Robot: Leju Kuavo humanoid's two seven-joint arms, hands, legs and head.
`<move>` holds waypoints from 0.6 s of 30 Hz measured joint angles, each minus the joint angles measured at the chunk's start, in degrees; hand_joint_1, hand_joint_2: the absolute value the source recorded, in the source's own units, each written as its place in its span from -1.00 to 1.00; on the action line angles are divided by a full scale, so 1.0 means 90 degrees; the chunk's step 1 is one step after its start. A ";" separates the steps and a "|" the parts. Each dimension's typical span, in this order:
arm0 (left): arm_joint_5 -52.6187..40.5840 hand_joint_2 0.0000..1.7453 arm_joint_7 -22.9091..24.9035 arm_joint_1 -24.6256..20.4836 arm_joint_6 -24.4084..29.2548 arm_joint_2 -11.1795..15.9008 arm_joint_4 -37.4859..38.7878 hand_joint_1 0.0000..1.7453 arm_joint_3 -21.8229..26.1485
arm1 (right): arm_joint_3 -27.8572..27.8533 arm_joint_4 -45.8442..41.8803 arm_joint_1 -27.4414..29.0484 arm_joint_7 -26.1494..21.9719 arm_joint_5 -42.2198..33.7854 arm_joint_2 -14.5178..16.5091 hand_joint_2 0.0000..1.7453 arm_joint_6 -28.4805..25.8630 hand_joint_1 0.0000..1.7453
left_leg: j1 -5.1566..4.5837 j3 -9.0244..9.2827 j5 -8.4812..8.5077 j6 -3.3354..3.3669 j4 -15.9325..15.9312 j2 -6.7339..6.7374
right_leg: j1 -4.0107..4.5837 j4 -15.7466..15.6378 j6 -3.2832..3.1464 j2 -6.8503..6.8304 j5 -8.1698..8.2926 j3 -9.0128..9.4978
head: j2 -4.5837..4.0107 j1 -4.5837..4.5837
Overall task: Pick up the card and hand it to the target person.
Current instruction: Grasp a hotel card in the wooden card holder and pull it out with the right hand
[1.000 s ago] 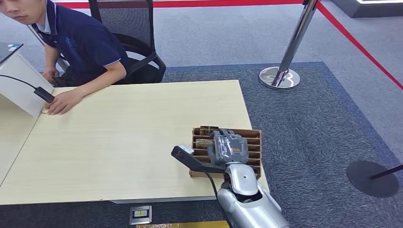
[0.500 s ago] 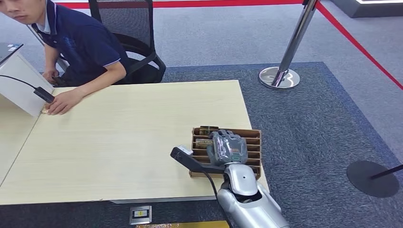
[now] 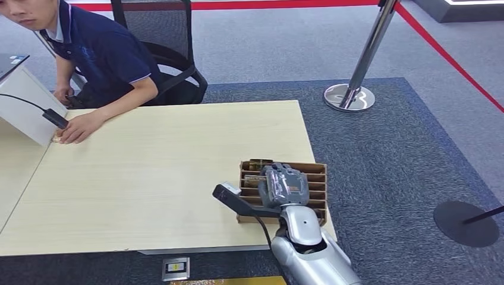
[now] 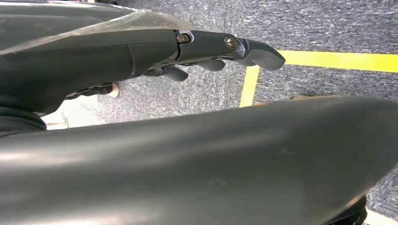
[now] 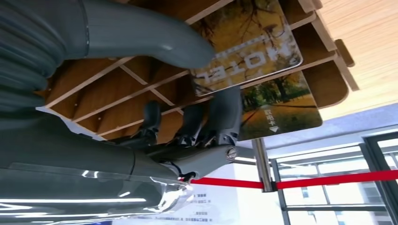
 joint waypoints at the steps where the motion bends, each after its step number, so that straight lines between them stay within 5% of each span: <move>1: 0.0000 -1.00 0.0000 0.0000 0.0002 0.0000 0.0000 -1.00 0.0000 | 0.0001 -0.0005 0.0000 -0.0004 -0.0003 0.0000 1.00 -0.0003 0.93 | 0.0000 0.0000 0.0000 0.0000 0.0000 0.0000 | 0.0000 0.0000 0.0000 0.0000 0.0000 0.0000 | 0.0000 0.0000; 18: 0.0067 -1.00 0.0005 0.0001 0.0007 0.0000 0.0000 -1.00 0.0006 | 0.0011 -0.0994 0.0281 -0.0104 0.0001 -0.0081 1.00 -0.0018 1.00 | 0.0000 -0.0005 0.0000 0.0000 0.0000 0.0000 | 0.0000 -0.0001 0.0000 0.0000 0.0000 -0.0006 | 0.0000 0.0000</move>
